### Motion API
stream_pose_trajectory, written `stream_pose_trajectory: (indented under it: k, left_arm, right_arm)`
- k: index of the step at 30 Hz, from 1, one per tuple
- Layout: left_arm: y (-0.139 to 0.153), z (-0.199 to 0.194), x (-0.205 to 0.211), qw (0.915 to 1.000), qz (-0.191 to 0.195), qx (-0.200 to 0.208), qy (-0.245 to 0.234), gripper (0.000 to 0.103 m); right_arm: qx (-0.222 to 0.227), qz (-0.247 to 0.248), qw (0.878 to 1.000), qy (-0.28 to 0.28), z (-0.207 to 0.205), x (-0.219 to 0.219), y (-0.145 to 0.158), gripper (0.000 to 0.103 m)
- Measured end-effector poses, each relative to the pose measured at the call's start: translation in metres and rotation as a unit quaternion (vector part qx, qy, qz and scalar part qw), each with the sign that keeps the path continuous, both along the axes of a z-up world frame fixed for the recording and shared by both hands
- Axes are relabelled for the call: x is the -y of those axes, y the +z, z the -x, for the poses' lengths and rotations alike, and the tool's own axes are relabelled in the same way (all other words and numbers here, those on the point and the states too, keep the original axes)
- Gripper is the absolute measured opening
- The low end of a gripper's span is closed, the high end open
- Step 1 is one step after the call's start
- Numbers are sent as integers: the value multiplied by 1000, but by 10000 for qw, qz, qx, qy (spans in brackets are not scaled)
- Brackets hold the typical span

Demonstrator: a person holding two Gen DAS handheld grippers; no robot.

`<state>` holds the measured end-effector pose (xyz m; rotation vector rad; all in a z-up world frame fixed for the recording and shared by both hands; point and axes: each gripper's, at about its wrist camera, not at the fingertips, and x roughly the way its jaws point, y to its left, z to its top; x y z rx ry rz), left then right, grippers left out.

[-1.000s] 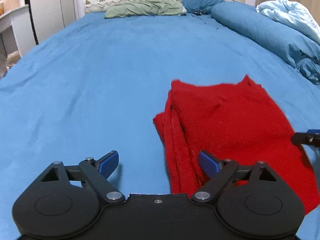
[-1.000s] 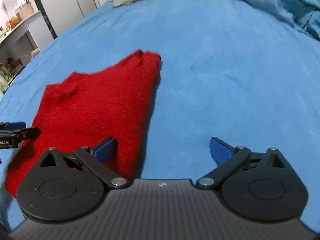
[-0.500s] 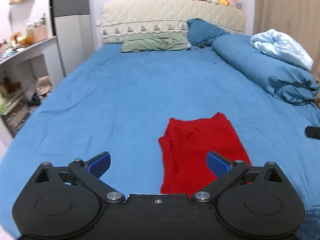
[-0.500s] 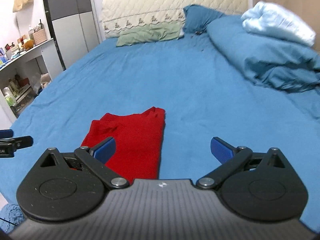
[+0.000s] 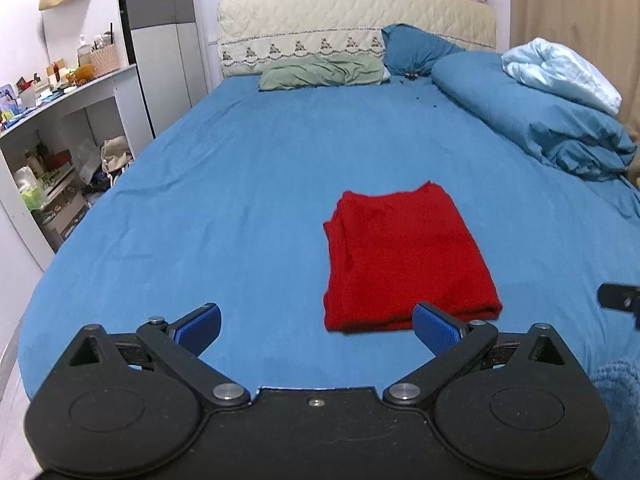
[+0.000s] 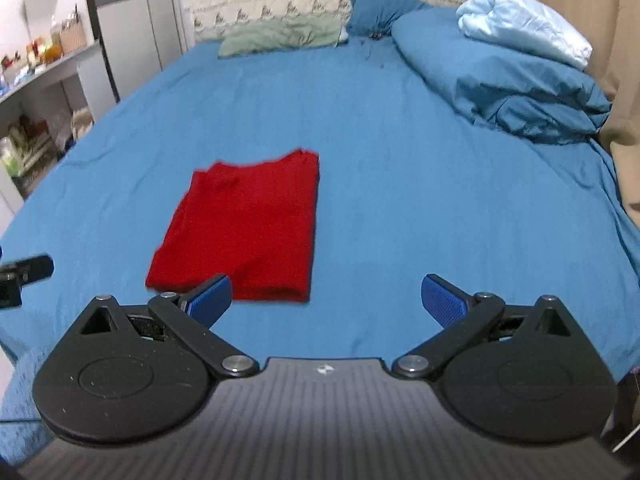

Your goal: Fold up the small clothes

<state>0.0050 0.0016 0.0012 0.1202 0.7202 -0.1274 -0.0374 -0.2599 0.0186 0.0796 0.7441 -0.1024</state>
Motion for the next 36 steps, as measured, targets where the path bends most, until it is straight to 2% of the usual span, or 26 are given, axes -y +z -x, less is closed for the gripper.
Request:
stream_pose_trajectory:
  k: [7, 21, 36]
  left_arm:
    - [-2, 11, 8, 9997, -172, 118, -115, 103]
    - [3, 20, 9, 9991, -167, 339, -201, 103]
    - [8, 22, 7, 9990, -121, 370, -225, 103]
  right_arm:
    - [-217, 68, 9997, -21, 12, -15, -18, 103]
    - [-230, 102, 9997, -79, 17, -18, -16, 103]
    - [-236, 92, 9996, -92, 20, -18, -16, 103]
